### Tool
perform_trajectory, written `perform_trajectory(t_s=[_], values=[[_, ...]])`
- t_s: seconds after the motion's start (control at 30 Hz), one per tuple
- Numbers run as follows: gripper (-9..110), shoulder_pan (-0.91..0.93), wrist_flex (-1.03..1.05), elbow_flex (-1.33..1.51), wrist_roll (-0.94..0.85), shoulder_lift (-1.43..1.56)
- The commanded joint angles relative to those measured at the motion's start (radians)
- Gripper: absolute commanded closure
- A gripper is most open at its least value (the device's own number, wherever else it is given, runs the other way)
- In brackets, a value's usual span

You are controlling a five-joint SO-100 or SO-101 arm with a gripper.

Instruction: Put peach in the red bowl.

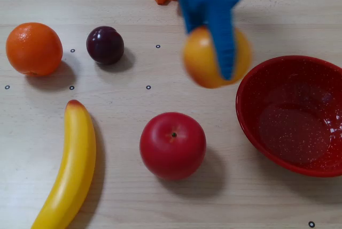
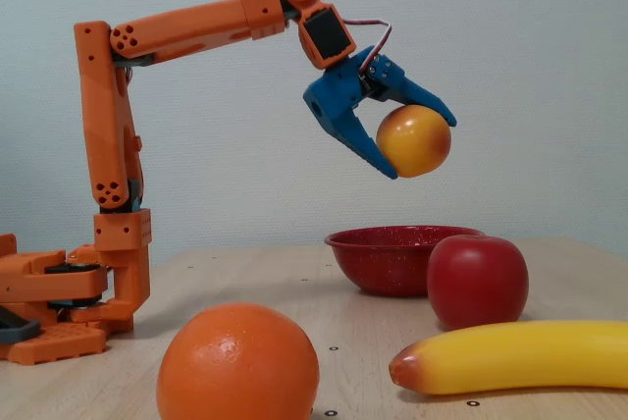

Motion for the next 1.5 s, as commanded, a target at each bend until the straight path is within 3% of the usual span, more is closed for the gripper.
perform_trajectory(t_s=[0.0, 0.67, 1.47], values=[[102, -0.063, -0.063, -0.044, -0.014, 0.130], [102, -0.327, -0.006, -0.130, 0.071, -0.084], [102, -0.354, 0.051, -0.489, 0.012, -0.561]])
